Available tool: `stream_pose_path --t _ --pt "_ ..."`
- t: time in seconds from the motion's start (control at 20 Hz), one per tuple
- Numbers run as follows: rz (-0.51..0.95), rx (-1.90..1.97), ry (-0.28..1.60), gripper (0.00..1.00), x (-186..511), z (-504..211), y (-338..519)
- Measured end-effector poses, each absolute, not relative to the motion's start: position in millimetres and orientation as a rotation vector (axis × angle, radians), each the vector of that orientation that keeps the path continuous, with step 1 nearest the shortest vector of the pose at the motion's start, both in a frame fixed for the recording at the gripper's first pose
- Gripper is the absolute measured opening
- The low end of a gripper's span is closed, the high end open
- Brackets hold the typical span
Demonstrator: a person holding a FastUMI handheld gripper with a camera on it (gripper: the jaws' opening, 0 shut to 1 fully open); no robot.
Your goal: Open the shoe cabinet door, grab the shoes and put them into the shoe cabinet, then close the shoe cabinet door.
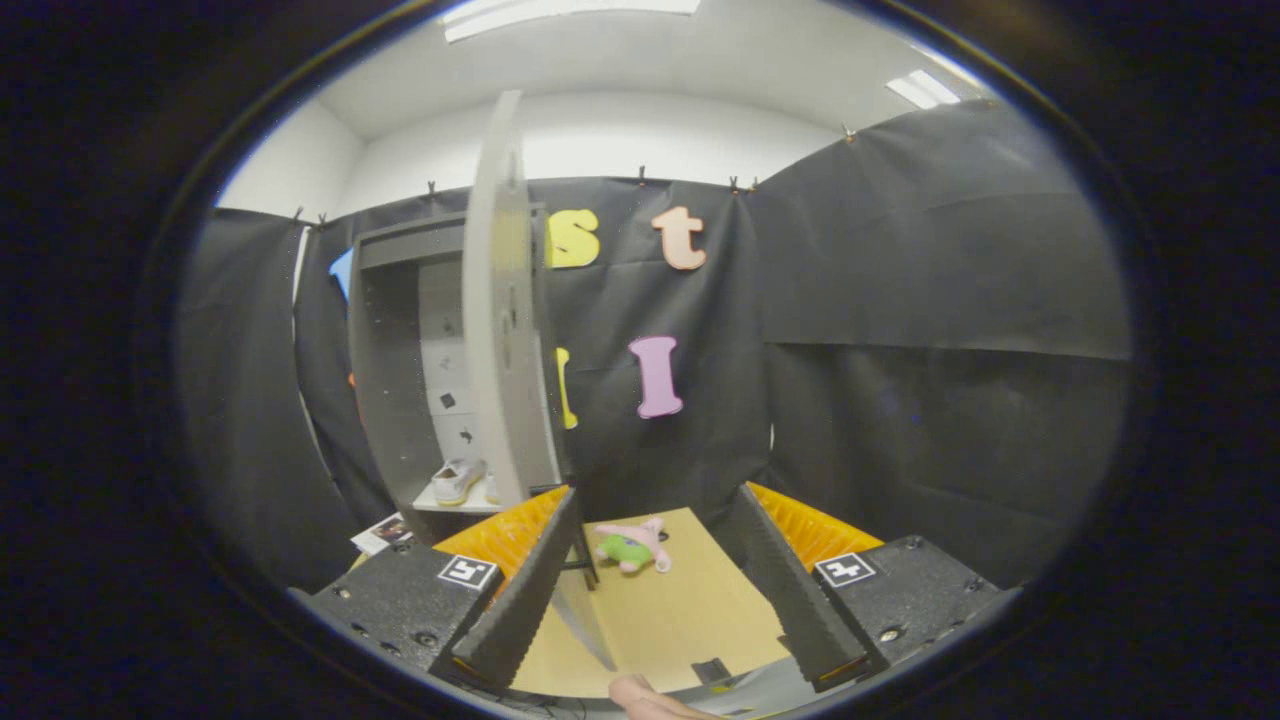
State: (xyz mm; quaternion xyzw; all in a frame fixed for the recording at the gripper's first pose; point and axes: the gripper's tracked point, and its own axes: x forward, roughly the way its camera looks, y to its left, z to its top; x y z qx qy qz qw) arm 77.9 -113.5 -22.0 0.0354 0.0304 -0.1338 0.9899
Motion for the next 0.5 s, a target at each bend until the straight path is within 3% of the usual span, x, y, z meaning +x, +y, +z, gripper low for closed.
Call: stream_pose_path --t 0.25,0.5 --pt "-0.235 0.026 0.11 1.0 128 -33 -150" --pt "-0.157 0.031 0.157 1.0 161 -56 -131"
